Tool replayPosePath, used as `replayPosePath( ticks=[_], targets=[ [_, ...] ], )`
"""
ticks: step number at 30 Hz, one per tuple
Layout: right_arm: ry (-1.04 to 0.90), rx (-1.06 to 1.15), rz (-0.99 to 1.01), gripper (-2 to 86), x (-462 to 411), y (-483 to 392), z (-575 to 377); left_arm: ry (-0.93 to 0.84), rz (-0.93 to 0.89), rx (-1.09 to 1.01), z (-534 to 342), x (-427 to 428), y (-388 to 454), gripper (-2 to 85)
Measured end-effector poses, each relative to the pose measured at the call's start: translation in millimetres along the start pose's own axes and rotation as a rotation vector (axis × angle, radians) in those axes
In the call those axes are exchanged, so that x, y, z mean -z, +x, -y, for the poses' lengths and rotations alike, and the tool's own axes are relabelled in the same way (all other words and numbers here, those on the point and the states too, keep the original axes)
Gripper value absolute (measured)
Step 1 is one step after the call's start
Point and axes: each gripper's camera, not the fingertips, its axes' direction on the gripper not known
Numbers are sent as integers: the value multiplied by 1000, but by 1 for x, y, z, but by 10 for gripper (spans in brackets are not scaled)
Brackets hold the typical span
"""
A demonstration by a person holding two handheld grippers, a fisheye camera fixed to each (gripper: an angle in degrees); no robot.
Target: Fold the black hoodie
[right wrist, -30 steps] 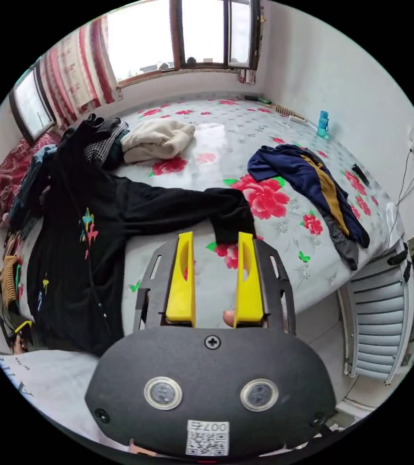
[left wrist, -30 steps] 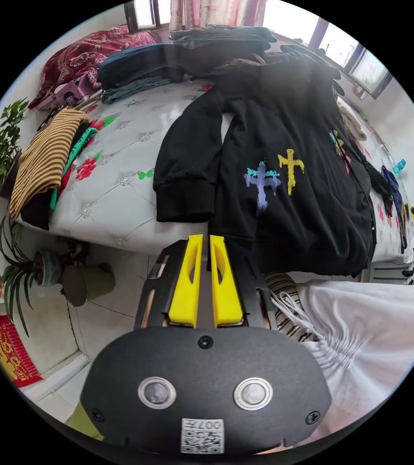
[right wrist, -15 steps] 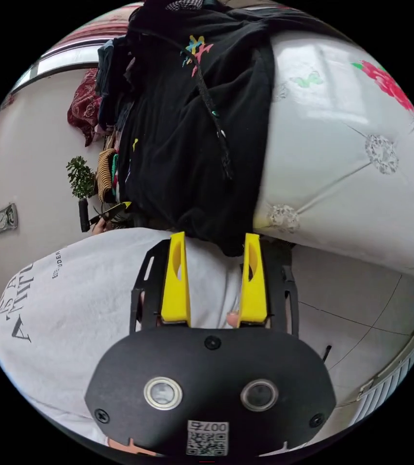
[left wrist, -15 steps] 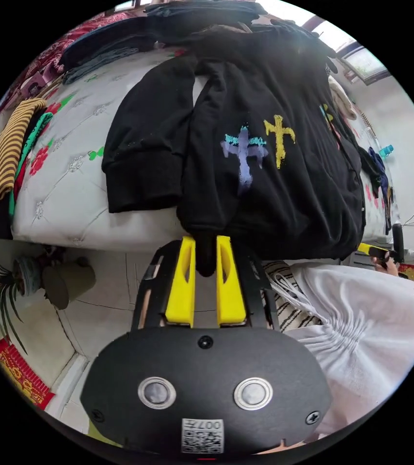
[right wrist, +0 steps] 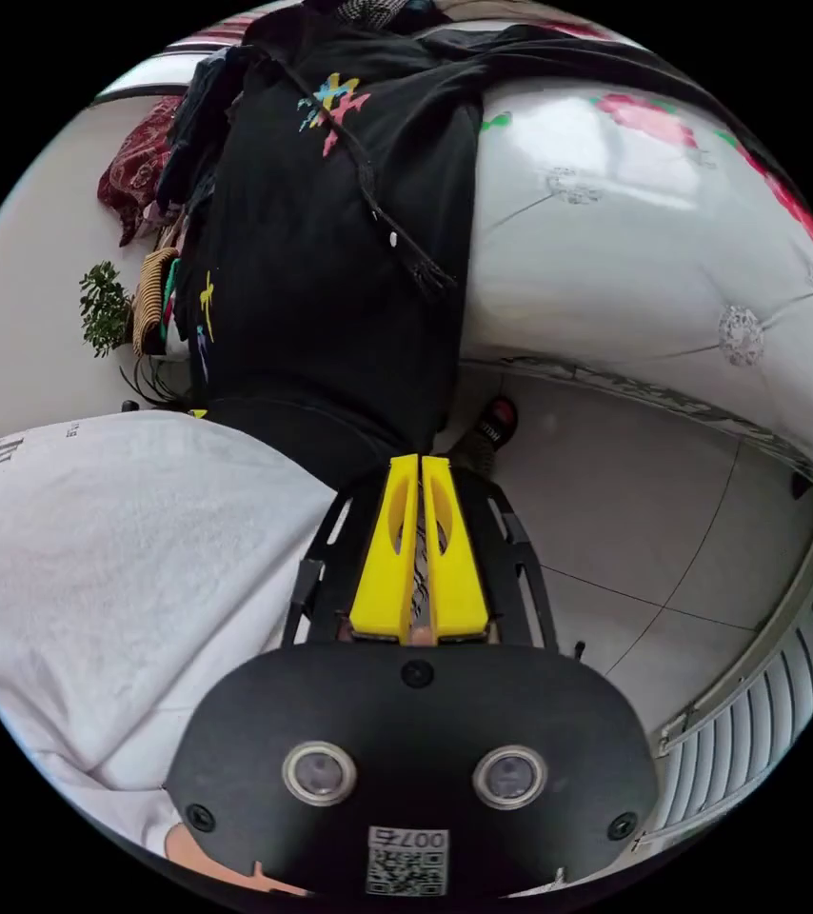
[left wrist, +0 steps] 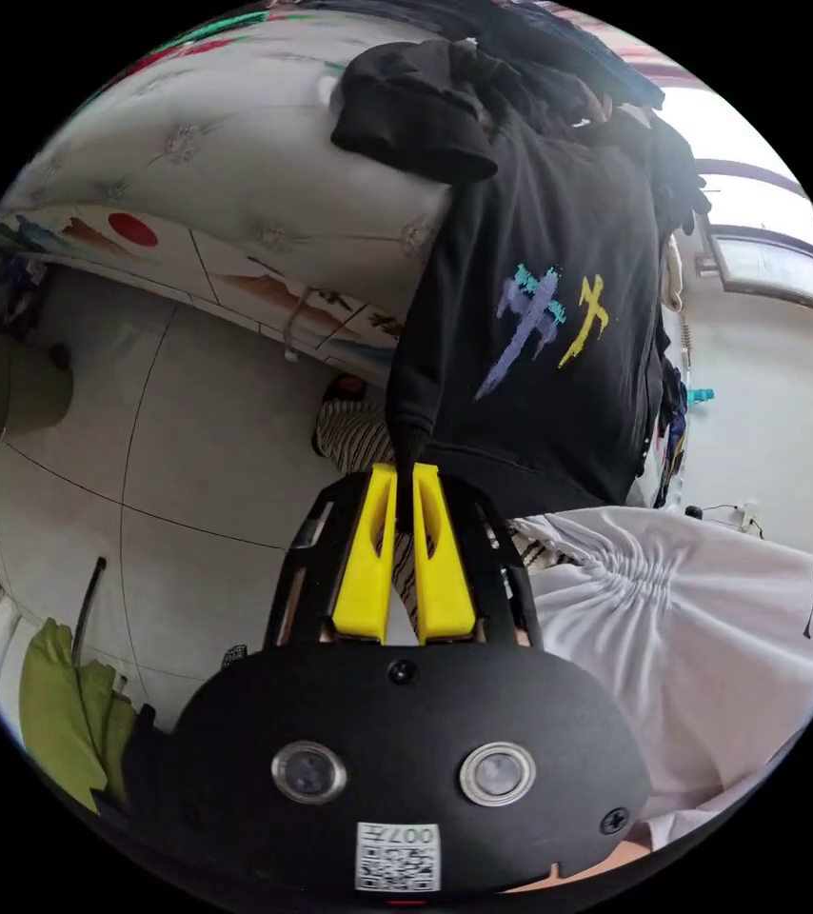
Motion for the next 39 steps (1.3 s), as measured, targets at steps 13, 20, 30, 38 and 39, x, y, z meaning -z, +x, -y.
replayPosePath(
  ticks=[13, 20, 30, 38, 39],
  targets=[
    [106, -76, -163, 0, 34, -38, -19, 58, 226, -124, -15, 44, 21, 59],
    [351, 72, -190, 5, 83, -116, 55, 337, 302, -332, 82, 122, 92, 82],
    [413, 373, -274, 54, 74, -313, 278, 326, 385, -657, 303, 99, 231, 114],
    [310, 453, -461, 57, 6, -389, 436, 221, 593, -754, 411, 7, 287, 45],
    [266, 450, -497, 52, -11, -388, 456, 206, 607, -772, 420, 0, 285, 27]
  ],
)
